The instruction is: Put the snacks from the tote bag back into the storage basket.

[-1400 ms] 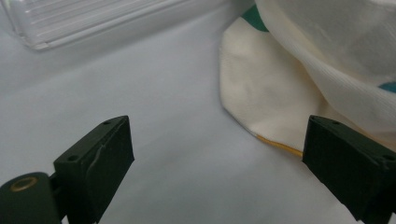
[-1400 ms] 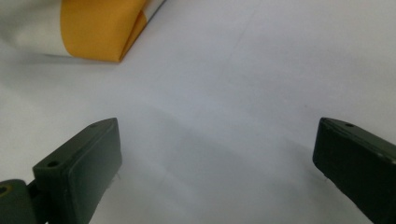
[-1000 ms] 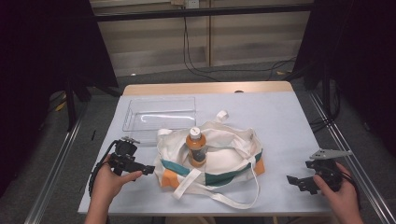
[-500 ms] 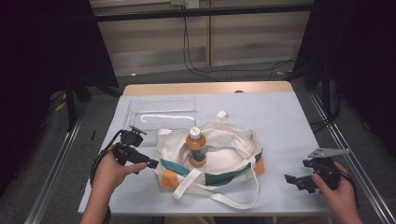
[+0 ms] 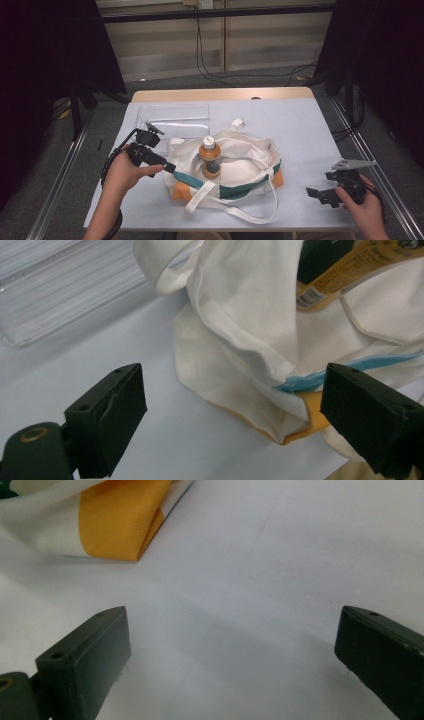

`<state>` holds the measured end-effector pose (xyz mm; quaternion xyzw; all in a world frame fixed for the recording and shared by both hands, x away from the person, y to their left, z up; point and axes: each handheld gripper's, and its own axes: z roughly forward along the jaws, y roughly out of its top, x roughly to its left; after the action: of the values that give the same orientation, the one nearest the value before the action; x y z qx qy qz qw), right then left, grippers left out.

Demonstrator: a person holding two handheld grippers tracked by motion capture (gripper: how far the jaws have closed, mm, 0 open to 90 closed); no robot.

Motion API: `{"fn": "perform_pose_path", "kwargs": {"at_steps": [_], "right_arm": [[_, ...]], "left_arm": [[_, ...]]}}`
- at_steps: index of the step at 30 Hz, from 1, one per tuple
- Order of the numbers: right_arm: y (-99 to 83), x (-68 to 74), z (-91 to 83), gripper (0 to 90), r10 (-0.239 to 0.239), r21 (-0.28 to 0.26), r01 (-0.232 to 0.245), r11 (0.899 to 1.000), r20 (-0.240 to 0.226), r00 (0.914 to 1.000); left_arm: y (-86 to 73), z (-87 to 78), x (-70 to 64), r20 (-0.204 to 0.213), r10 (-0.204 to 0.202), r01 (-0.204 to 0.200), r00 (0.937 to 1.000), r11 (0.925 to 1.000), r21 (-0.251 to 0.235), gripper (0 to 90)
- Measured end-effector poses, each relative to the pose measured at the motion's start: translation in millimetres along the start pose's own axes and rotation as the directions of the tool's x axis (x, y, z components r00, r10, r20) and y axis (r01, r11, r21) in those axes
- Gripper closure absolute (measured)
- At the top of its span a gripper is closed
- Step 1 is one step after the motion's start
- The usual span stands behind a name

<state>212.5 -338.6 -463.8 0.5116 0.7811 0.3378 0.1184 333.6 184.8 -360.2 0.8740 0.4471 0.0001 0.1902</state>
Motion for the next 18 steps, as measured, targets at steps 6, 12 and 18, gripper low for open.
{"fn": "perform_pose_path", "kwargs": {"at_steps": [6,12,18], "right_arm": [[-1.7,-1.0,-0.8,1.4,-0.007,-0.008,0.007,1.0,0.002,1.0],[-2.8,-0.4,-1.3,1.4,0.007,-0.001,-0.007,1.0,-0.001,1.0],[-3.0,-0.1,-1.1,1.4,0.004,-0.003,-0.004,1.0,-0.006,1.0]], "left_arm": [[7.7,-1.0,-6.1,0.01,0.024,-0.025,0.9997,0.9996,0.017,11.2],[16.4,-2.9,-16.4,0.026,0.035,-0.036,0.999,0.9993,0.01,11.6],[23.9,-1.0,-23.0,0.038,0.051,-0.052,0.998,0.9985,0.018,11.9]]}}
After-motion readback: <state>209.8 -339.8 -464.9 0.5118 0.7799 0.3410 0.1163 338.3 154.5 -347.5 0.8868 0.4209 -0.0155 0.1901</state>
